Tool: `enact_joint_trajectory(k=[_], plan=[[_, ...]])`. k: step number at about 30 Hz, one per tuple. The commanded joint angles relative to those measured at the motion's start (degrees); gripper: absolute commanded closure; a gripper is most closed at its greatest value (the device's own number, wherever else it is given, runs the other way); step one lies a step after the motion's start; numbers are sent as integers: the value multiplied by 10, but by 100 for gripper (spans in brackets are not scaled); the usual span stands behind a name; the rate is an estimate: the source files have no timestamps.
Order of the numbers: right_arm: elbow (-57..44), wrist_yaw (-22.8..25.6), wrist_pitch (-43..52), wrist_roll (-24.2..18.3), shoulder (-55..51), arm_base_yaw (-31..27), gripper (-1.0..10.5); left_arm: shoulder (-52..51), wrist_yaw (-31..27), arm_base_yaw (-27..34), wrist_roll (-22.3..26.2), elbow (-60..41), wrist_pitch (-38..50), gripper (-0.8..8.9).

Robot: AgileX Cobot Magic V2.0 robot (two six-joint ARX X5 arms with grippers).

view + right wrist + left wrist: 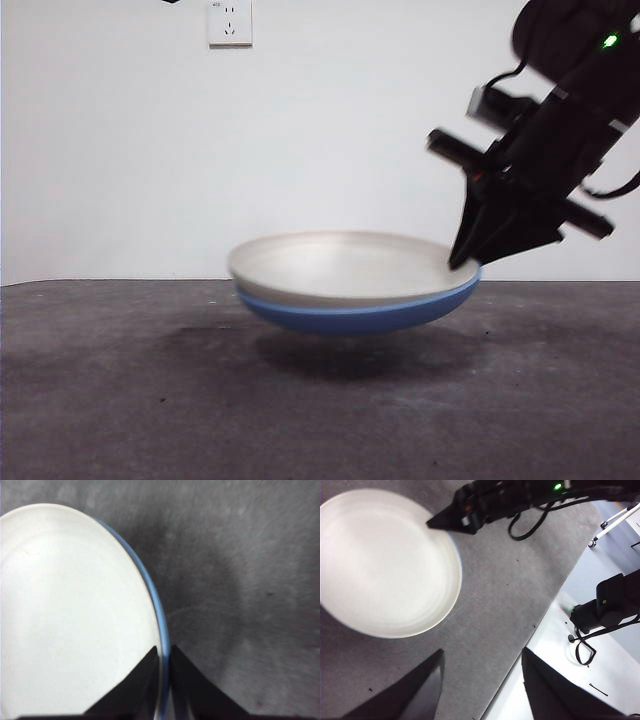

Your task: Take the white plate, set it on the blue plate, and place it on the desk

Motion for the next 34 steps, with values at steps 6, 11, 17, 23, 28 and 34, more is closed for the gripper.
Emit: enact_joint_trajectory(k=[6,11,17,23,28,34], plan=[[38,2,50,48,69,32,935,3,3,-3,11,5,6,564],[56,4,51,53,110,38,935,3,3,-3,11,5,5,564],[57,17,50,53,128,38,935,3,3,-3,11,5,5,564],[57,15,46,53,128,38,911,3,3,-3,11,5,5,564],[57,15,44,53,128,38,691,3,3,-3,11,5,5,564],[57,17,40,52,114,37,669,3,3,-3,11,5,5,564]])
